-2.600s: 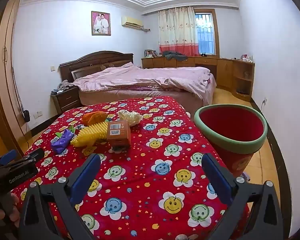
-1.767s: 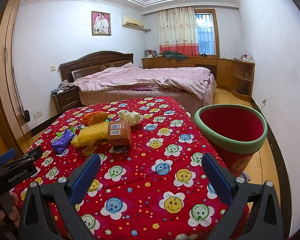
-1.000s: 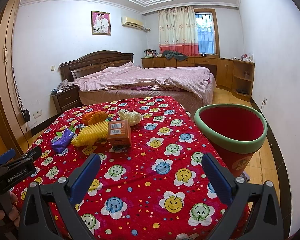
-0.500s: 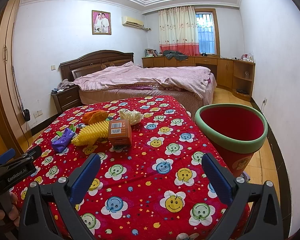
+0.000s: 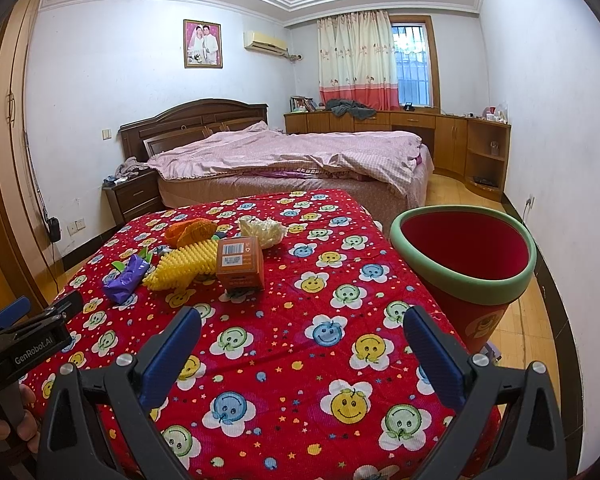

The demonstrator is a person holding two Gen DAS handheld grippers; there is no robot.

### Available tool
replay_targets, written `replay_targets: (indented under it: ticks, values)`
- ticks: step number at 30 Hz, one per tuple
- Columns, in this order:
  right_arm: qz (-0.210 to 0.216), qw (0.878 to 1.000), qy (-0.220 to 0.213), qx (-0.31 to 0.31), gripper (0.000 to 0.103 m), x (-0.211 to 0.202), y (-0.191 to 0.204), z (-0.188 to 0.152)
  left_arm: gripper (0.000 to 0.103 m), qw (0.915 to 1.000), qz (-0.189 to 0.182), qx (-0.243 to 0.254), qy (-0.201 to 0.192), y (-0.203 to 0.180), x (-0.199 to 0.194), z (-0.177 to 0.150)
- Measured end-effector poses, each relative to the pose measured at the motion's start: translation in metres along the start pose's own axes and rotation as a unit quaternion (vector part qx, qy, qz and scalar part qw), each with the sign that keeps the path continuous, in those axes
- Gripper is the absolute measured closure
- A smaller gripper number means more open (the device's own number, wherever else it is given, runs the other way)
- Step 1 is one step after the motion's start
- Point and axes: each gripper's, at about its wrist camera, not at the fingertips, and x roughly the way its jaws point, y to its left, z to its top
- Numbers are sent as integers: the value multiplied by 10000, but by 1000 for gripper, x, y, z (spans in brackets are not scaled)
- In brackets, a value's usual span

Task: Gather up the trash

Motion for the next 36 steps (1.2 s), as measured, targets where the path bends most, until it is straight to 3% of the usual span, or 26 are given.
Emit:
replay_targets:
  ticks: [20, 29, 36]
  values:
    - [12, 10000, -12, -25, 0, 4, 2, 6, 6, 10000, 12, 78, 6, -3, 3, 0]
    - [150, 9999, 41, -35, 0, 20, -6, 30, 6, 9996, -92, 268, 44, -10, 23, 30]
    - [440, 9985, 326, -61, 0, 44, -5, 50, 6, 9983, -124, 410, 386, -12, 58, 44]
